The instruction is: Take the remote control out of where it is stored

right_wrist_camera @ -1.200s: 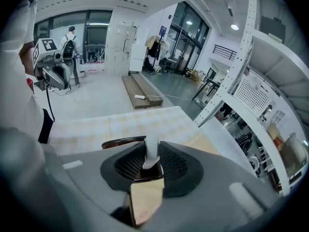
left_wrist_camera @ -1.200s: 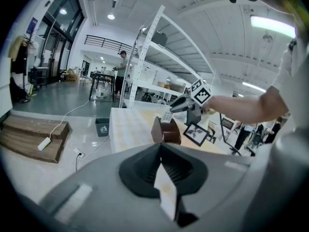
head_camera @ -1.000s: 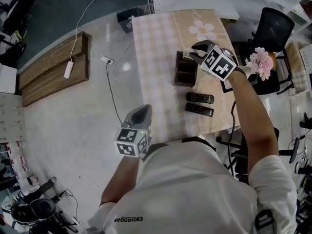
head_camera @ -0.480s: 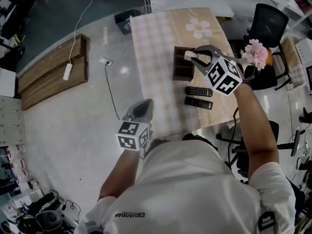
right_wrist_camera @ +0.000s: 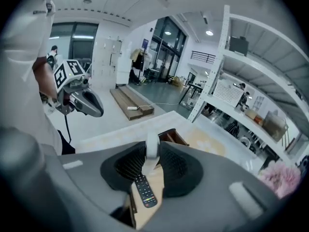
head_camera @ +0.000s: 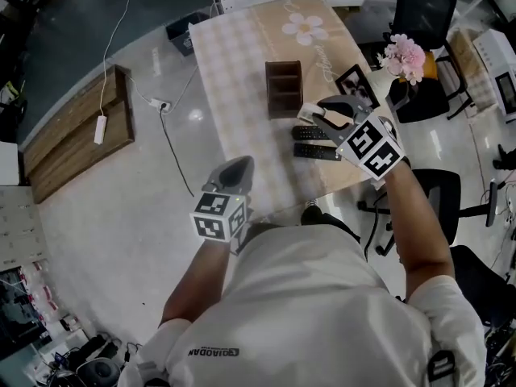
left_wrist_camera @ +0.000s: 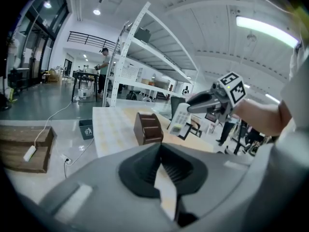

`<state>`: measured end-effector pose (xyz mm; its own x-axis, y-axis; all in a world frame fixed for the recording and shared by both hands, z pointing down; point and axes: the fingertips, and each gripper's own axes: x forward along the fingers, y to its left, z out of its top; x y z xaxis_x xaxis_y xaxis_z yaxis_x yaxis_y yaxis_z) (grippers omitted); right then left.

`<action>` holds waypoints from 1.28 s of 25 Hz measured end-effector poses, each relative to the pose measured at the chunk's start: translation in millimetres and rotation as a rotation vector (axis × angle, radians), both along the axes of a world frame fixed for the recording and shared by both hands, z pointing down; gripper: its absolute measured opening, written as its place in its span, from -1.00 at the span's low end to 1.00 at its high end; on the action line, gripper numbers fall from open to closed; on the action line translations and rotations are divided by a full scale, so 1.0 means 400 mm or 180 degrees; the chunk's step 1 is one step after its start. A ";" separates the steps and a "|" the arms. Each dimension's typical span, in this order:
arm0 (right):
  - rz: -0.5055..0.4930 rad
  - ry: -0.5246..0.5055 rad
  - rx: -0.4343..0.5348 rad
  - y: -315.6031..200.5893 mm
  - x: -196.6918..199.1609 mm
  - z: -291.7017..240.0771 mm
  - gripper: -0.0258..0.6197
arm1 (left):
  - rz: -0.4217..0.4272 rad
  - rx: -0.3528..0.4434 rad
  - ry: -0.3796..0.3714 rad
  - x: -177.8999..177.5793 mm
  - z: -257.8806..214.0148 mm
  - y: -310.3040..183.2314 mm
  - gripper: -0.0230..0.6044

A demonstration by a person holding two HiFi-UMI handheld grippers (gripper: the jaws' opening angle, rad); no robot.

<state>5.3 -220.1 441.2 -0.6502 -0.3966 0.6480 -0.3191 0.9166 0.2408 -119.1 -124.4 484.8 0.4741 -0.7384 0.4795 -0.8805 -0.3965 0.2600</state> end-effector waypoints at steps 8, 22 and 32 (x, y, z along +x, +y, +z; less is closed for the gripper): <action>0.0936 -0.0917 -0.1033 0.085 0.101 0.127 -0.62 | 0.0202 -0.0024 -0.0070 0.032 0.007 -0.005 -0.92; 0.3071 -0.3063 -0.2739 0.222 0.216 0.373 -0.62 | 0.0487 -0.0043 -0.0102 0.084 0.005 0.007 -0.92; 0.3600 -0.3301 -0.2688 0.281 0.281 0.481 -0.60 | 0.0639 -0.0040 -0.0163 0.073 -0.010 0.053 -0.92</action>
<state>117.6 -107.7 633.5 -0.5585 -0.7097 0.4294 -0.5326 -0.0902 -0.8416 -90.1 -103.0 480.7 0.5859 -0.6254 0.5154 -0.7963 -0.5624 0.2229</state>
